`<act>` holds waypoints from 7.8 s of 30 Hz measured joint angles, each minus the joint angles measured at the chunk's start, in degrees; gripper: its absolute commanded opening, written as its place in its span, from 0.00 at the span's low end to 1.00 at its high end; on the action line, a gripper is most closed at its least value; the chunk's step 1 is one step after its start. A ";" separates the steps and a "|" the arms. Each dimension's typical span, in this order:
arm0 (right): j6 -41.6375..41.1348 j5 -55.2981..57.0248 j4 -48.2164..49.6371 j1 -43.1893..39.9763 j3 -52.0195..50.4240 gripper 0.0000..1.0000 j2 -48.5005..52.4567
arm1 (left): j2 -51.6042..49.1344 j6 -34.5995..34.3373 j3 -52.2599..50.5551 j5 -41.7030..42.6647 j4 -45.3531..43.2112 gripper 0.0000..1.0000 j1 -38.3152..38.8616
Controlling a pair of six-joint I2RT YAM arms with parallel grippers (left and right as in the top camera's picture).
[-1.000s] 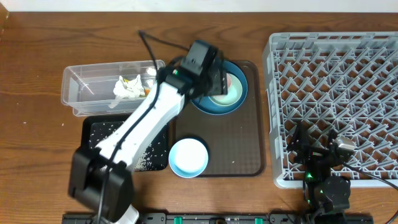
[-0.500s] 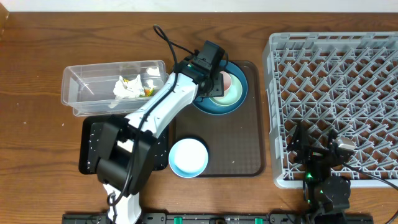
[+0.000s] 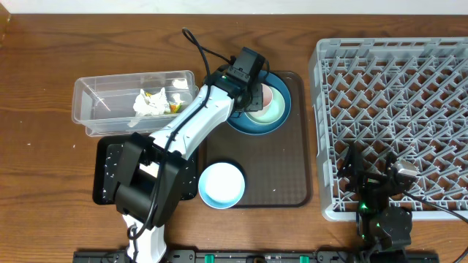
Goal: Sort waste into correct bins and load items into the dishwasher rack
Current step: 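Grasp the pink cup with the left gripper, then lift the pink cup and carry it right toward the right gripper, then grasp the pink cup with the right gripper and open the left, then carry the pink cup right into the dish rack and lower it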
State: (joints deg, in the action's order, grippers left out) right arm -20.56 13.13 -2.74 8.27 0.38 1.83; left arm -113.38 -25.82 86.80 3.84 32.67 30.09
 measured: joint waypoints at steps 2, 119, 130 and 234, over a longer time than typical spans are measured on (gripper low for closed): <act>0.00 0.00 0.02 0.00 0.00 0.99 0.00 | 0.00 0.11 0.00 0.00 0.00 0.10 0.02; -28.48 -58.25 42.23 0.00 6.08 0.99 0.15 | 27.39 18.62 -0.07 73.29 19.26 0.07 4.11; -28.50 -58.23 42.23 0.00 6.08 0.96 0.15 | 27.39 18.62 -0.07 71.82 17.62 0.06 5.77; 5.25 -7.98 -21.66 -3.32 52.94 0.42 72.02 | 27.30 13.88 -0.15 25.73 31.45 0.90 -17.62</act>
State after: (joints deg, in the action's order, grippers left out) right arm -15.31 5.15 -24.40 4.95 53.32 73.84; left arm -86.08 -11.94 86.65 29.56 64.12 12.47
